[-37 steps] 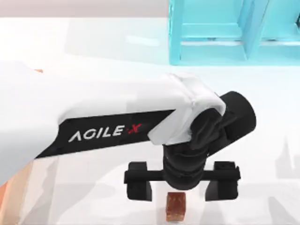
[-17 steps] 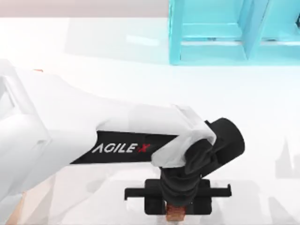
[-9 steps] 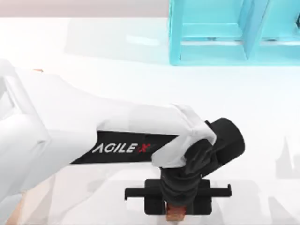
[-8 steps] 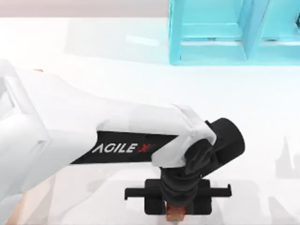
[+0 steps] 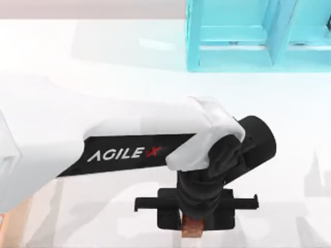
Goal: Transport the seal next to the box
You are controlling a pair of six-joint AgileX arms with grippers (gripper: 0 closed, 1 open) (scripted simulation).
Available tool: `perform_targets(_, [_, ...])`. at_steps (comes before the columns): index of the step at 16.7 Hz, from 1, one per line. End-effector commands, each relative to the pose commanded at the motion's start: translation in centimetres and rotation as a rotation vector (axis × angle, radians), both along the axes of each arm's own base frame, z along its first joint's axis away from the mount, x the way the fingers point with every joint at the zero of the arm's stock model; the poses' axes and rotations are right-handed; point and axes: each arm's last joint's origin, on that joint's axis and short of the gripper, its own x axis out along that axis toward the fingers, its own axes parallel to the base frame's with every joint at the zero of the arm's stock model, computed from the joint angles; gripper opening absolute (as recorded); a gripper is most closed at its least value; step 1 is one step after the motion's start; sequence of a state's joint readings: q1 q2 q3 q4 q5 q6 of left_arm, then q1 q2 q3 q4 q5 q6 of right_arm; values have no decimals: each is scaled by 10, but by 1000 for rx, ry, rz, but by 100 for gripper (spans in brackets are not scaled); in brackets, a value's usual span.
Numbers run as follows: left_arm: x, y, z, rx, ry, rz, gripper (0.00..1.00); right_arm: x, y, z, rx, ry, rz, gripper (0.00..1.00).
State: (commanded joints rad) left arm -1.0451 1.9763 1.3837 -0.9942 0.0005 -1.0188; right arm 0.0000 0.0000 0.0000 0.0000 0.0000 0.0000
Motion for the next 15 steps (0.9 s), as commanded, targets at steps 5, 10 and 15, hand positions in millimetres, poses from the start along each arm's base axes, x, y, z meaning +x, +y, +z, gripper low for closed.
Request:
perform_targets(5, [1,0,13,-12,-6,-1,0,0,0,0,0,0,0,100])
perform_targets(10, [28,21,24,-5,0,0,0,0,0,0,0,0,0,100])
perform_targets(15, [89,92,56,-8,2,4,0,0,0,0,0,0,0,100])
